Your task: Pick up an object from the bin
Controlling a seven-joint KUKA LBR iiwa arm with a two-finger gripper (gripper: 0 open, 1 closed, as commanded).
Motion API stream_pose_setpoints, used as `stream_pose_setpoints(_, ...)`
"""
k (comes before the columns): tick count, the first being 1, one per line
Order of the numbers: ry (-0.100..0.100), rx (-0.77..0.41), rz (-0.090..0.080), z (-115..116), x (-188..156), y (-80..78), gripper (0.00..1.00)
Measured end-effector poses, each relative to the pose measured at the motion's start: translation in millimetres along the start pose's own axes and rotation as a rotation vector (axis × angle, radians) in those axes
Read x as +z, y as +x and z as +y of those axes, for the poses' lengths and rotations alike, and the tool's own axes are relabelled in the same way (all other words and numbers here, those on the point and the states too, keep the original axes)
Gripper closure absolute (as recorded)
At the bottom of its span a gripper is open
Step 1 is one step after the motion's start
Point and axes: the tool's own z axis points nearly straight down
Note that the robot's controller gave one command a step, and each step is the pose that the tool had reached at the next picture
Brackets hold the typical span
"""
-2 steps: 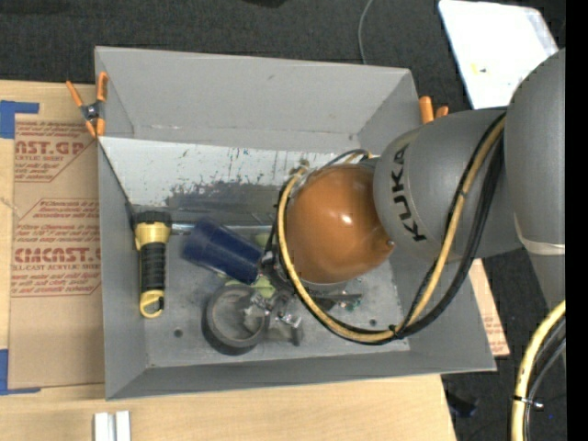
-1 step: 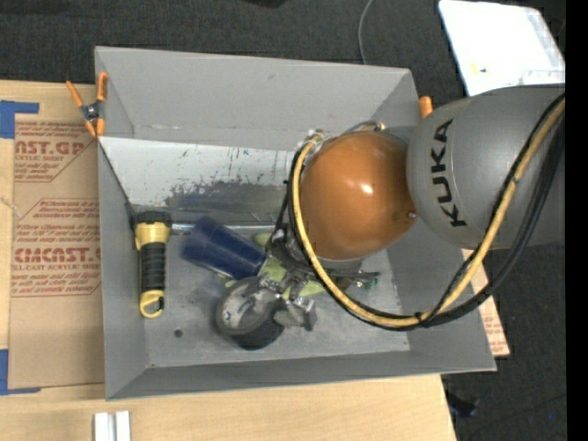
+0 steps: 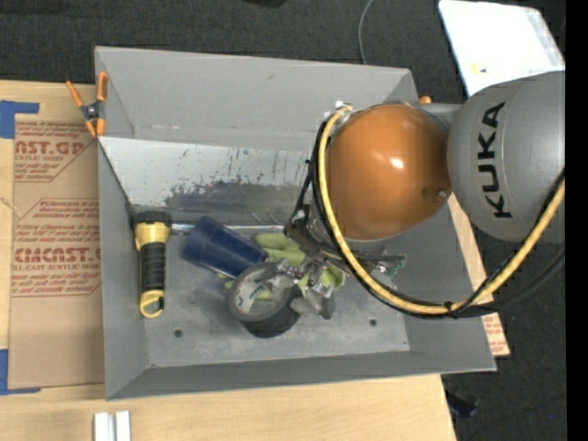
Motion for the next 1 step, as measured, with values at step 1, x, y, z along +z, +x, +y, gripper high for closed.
stream_pose_setpoints(1, 0.002, -0.026, -0.003, 12.5, 74.0, -12.3, 1.00)
